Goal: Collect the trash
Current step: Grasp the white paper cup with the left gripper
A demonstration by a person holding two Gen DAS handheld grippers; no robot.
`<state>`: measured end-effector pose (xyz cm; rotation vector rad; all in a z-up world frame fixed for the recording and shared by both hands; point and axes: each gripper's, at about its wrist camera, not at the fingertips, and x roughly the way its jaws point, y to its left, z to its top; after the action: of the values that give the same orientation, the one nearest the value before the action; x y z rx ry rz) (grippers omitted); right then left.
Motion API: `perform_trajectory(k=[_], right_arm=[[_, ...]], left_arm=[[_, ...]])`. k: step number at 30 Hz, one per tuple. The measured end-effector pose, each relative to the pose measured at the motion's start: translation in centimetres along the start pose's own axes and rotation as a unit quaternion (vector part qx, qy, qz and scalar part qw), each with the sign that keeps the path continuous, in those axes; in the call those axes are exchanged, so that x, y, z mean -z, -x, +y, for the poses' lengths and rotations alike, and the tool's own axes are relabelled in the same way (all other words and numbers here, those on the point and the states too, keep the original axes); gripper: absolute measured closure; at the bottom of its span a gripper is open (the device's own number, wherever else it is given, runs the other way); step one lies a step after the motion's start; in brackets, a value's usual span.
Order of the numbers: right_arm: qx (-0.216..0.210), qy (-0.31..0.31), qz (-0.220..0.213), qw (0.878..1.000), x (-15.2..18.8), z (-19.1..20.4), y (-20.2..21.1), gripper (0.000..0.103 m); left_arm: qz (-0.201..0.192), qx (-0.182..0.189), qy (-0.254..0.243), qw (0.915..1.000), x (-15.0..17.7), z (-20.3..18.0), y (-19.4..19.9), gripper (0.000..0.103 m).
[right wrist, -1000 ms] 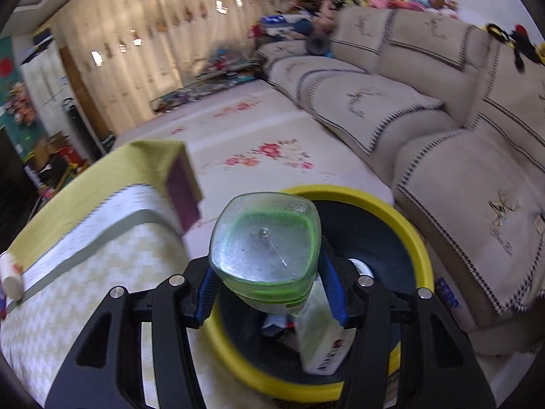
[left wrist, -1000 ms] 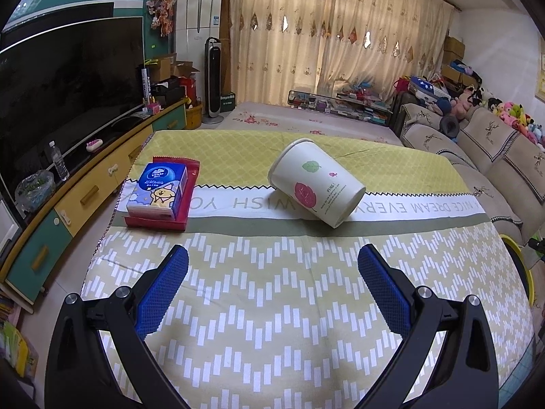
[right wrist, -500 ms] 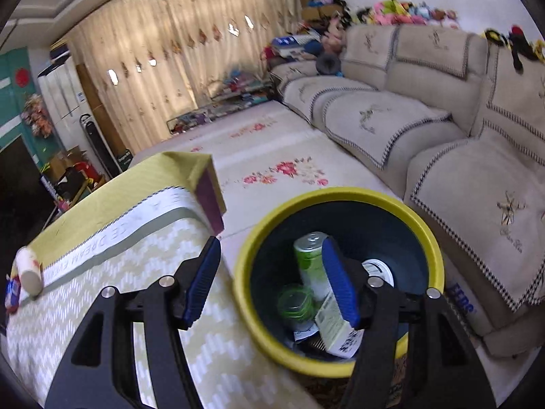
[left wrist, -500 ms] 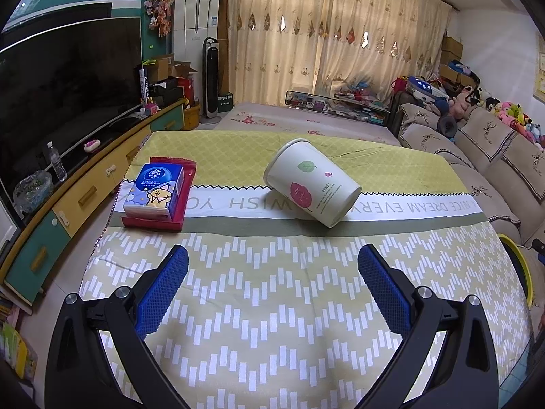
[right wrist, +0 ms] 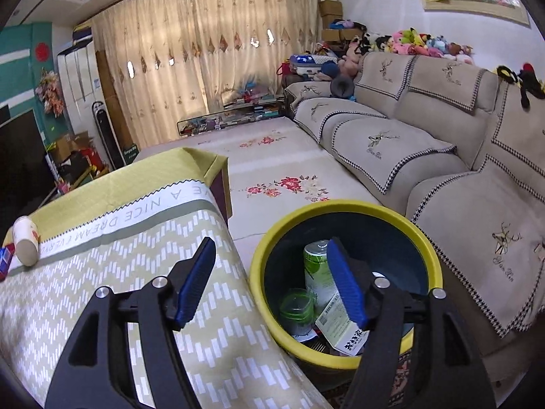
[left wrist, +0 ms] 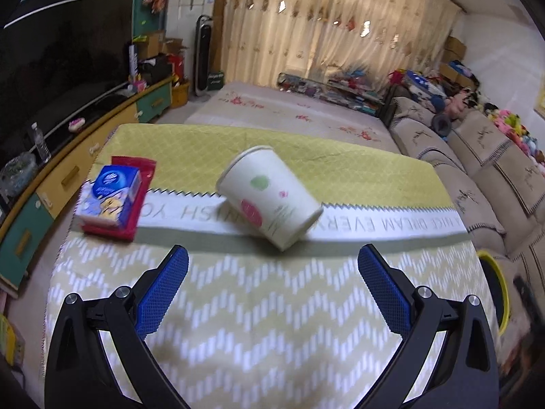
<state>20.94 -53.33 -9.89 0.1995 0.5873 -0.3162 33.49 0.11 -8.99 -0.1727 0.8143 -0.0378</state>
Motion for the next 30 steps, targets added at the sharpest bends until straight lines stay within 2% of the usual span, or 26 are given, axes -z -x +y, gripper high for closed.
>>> perform_trajectory(k=[5, 10, 16, 23, 24, 26, 27, 30], right_arm=[[-0.006, -0.006, 0.0, 1.0, 0.0, -0.2, 0.0, 0.039], [-0.018, -0.026, 0.01, 0.999, -0.1, -1.2, -0.4, 0.039], [-0.03, -0.032, 0.011, 0.999, -0.1, -1.2, -0.5, 0.039], [-0.04, -0.039, 0.018, 0.998, -0.2, -1.5, -0.8, 0.039], [-0.04, -0.039, 0.019, 0.998, -0.2, -1.5, -0.9, 0.039], [-0.041, -0.038, 0.019, 0.998, -0.1, -1.4, -0.9, 0.039], [-0.04, -0.038, 0.019, 0.998, -0.1, -1.4, -0.9, 0.039], [-0.04, -0.039, 0.019, 0.998, -0.1, -1.4, -0.9, 0.039]], left_arm=[[0.04, -0.031, 0.044, 0.9977, -2.6, -0.2, -4.3, 0.005], [0.078, -0.05, 0.082, 0.9924, -3.8, 0.0, -7.5, 0.005], [0.09, -0.079, 0.07, 0.9903, -5.0, -0.7, -9.6, 0.005], [0.119, -0.083, 0.054, 0.9879, -5.8, -1.8, -12.0, 0.005], [0.12, -0.082, 0.053, 0.988, -5.9, -1.9, -12.2, 0.007], [0.119, -0.078, 0.045, 0.9887, -5.9, -2.2, -12.6, 0.019], [0.121, -0.076, 0.042, 0.9889, -6.0, -2.5, -12.9, 0.029], [0.122, -0.061, 0.032, 0.9902, -6.0, -2.8, -13.2, 0.036]])
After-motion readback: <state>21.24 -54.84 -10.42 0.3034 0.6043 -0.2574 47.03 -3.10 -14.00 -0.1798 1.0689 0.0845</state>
